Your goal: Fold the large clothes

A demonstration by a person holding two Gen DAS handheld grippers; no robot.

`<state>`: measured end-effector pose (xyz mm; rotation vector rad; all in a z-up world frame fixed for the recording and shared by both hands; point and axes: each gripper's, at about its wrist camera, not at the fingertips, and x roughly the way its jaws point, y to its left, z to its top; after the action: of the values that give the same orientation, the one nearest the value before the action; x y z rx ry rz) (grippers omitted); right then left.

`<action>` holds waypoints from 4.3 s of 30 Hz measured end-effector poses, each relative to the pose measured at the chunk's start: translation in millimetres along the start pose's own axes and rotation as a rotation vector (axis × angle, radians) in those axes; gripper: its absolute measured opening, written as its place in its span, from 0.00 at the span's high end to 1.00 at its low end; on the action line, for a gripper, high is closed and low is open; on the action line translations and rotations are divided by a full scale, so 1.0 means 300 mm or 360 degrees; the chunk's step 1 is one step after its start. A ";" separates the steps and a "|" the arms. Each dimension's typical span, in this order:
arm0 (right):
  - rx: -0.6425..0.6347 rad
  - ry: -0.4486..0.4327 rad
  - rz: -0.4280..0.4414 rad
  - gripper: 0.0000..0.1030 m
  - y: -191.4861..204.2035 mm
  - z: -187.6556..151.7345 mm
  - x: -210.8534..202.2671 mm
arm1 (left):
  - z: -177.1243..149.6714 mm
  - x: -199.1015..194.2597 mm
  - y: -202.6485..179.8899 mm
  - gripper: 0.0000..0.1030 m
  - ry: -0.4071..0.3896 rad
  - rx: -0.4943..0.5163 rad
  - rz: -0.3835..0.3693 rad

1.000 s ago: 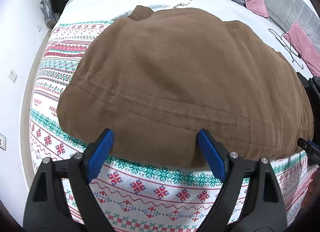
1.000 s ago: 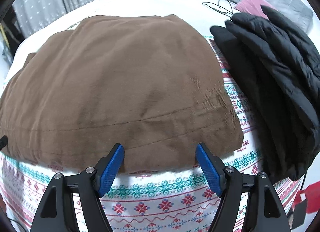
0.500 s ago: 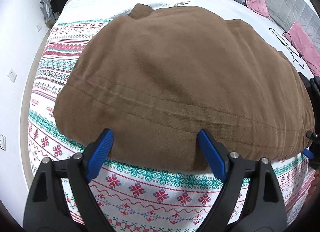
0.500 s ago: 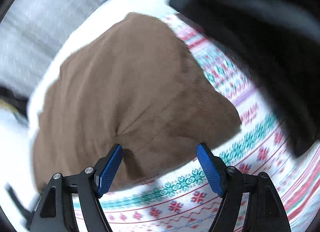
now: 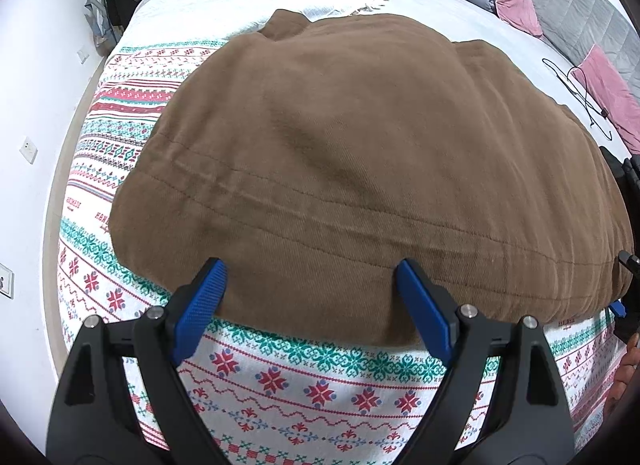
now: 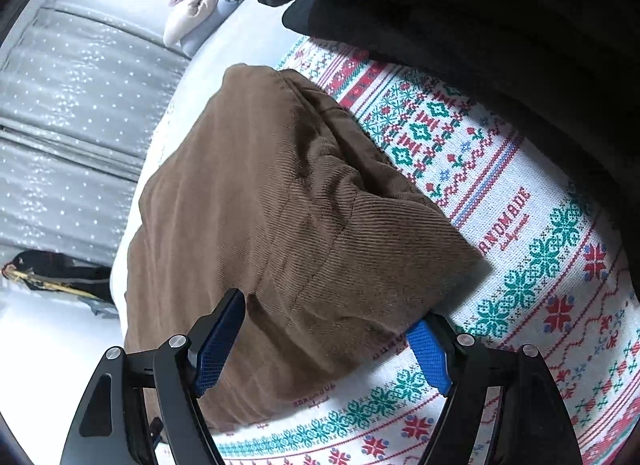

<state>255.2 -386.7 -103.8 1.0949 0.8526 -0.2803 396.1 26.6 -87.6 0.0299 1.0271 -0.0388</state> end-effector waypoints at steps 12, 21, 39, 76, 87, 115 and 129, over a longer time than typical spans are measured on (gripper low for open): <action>-0.0097 -0.0103 -0.0044 0.23 0.027 -0.042 0.011 | -0.001 0.005 -0.015 0.15 0.0004 0.0007 0.0016; -0.0052 -0.0131 0.0039 0.33 0.034 -0.016 0.002 | 0.002 0.008 -0.017 0.15 0.0011 0.0005 0.0019; -0.0353 -0.0323 -0.0077 0.75 0.168 -0.049 -0.080 | 0.004 0.007 -0.020 0.15 0.0021 0.0000 0.0028; -0.0592 -0.0530 -0.0384 0.81 0.347 -0.071 -0.082 | -0.035 -0.026 0.643 0.17 0.0160 -0.0941 -0.0585; -0.1835 -0.1248 -0.0559 0.83 0.994 -0.576 -0.075 | -0.058 -0.142 0.915 0.17 -0.0014 -0.1311 -0.0740; -0.2813 -0.0854 0.0140 1.00 1.216 -1.368 0.128 | -0.037 -0.151 0.910 0.17 -0.0074 -0.1241 -0.0858; -0.2413 -0.0702 -0.0120 0.23 0.844 -1.085 0.012 | 0.053 -0.156 0.688 0.17 -0.0117 -0.0975 -0.1023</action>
<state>255.5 12.4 0.4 -0.4120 0.4671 0.1036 395.0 233.0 -38.1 -0.8545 0.9054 -0.3053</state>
